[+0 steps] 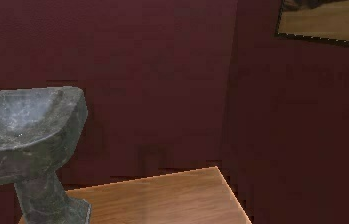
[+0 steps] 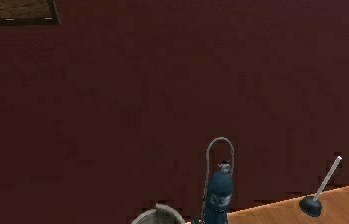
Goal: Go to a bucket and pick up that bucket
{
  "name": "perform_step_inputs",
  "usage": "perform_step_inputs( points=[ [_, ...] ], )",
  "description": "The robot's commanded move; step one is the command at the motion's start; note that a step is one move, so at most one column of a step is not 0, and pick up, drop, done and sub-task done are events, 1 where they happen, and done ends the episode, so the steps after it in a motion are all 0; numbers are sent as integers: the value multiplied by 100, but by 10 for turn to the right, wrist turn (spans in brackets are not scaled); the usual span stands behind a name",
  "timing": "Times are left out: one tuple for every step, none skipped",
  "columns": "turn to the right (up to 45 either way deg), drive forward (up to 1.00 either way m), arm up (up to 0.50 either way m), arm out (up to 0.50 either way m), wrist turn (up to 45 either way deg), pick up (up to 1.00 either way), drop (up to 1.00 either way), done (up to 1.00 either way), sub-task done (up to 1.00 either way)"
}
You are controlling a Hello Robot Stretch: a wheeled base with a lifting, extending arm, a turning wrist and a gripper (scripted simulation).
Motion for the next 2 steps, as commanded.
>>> perform_step_inputs(
  points=[
    [0, 0, 10, 0, 0, 0, 0, 0, 0],
    [0, 0, 0, 0, 0, 0, 0, 100, 0]
  ],
)
